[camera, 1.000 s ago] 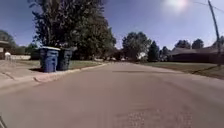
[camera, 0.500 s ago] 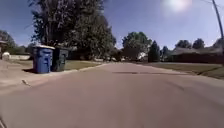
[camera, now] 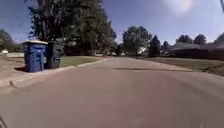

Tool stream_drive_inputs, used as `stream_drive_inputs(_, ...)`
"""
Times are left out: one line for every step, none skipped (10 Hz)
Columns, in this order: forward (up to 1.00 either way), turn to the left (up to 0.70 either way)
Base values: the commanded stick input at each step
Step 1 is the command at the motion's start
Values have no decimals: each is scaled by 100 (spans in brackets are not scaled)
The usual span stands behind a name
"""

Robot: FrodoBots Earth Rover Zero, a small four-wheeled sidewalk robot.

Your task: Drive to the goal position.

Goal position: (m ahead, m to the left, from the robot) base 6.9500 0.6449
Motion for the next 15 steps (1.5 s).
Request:
stream_drive_inputs(100,0)
stream_drive_inputs(100,0)
stream_drive_inputs(100,0)
stream_drive_inputs(100,0)
stream_drive_inputs(100,0)
stream_drive_inputs(100,0)
stream_drive_inputs(100,0)
stream_drive_inputs(100,0)
stream_drive_inputs(100,0)
stream_drive_inputs(100,0)
stream_drive_inputs(100,0)
stream_drive_inputs(100,0)
stream_drive_inputs(100,0)
stream_drive_inputs(100,0)
stream_drive_inputs(100,0)
